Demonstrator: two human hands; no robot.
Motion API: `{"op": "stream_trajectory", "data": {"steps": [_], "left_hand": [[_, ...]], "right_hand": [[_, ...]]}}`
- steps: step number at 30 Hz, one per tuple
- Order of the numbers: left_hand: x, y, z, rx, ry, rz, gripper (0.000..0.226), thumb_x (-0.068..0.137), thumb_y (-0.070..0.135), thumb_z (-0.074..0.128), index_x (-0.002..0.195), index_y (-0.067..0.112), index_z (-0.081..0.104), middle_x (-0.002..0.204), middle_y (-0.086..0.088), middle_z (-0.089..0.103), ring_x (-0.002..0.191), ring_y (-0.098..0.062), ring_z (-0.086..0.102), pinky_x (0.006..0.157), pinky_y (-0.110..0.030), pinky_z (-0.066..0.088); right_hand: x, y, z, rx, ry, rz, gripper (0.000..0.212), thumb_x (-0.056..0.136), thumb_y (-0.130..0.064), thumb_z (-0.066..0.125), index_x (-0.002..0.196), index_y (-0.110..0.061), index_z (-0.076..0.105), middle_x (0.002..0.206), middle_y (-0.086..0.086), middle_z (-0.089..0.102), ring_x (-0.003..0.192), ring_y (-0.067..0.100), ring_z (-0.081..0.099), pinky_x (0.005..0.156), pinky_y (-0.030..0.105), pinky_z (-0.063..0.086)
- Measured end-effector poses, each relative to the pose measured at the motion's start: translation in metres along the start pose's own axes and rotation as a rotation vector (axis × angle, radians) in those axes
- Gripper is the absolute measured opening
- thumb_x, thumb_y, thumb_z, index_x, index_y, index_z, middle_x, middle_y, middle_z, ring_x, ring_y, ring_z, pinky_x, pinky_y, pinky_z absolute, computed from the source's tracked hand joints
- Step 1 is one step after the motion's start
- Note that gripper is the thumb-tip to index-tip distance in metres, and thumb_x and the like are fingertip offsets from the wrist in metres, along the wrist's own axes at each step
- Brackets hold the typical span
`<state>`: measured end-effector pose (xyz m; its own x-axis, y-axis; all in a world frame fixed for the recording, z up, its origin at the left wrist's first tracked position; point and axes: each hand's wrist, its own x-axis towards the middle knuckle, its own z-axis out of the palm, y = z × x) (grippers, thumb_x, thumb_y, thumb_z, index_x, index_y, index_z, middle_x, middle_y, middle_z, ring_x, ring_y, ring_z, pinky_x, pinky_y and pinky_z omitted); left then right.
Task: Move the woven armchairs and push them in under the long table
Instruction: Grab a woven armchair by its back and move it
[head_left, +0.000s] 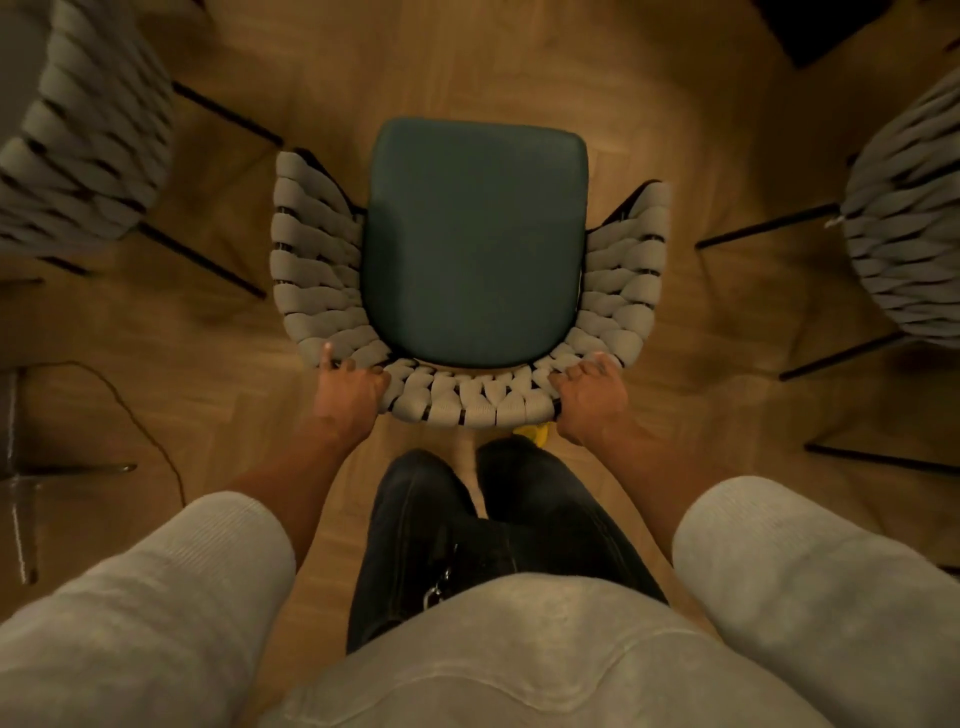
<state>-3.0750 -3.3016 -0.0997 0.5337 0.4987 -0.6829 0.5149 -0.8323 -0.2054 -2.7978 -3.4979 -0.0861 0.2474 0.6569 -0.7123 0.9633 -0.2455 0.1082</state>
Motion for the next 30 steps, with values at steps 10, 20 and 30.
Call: {"op": "stream_trajectory", "data": {"steps": [10,20,30], "left_hand": [[0.121,-0.015,-0.129,0.073,0.065,0.062,0.017,0.091,0.027,0.06,0.105,0.034,0.068,0.097,0.008,0.07,0.106,-0.02,0.064,0.119,-0.068,0.01],[0.245,-0.036,-0.241,0.163,0.132,0.237,0.019,0.093,0.026,0.058,0.104,0.037,0.069,0.093,0.008,0.07,0.108,-0.022,0.062,0.115,-0.076,0.004],[0.339,-0.02,-0.345,0.249,0.181,0.31,0.027,0.094,0.027,0.06,0.117,0.039,0.068,0.105,0.006,0.07,0.11,-0.021,0.063,0.117,-0.073,0.009]], "right_hand": [[0.051,0.075,-0.046,0.216,-0.022,0.14,0.071,0.089,-0.052,0.052,0.155,-0.032,0.036,0.155,0.003,0.045,0.151,0.027,0.027,0.125,0.051,0.003],[0.105,0.118,-0.096,0.423,-0.03,0.447,0.068,0.094,-0.047,0.054,0.156,-0.034,0.03,0.161,0.002,0.039,0.157,0.03,0.006,0.121,0.064,0.002],[0.151,0.186,-0.124,0.494,0.039,0.554,0.063,0.096,-0.057,0.051,0.151,-0.028,0.04,0.157,0.003,0.044,0.157,0.032,0.009,0.123,0.059,0.005]]}}
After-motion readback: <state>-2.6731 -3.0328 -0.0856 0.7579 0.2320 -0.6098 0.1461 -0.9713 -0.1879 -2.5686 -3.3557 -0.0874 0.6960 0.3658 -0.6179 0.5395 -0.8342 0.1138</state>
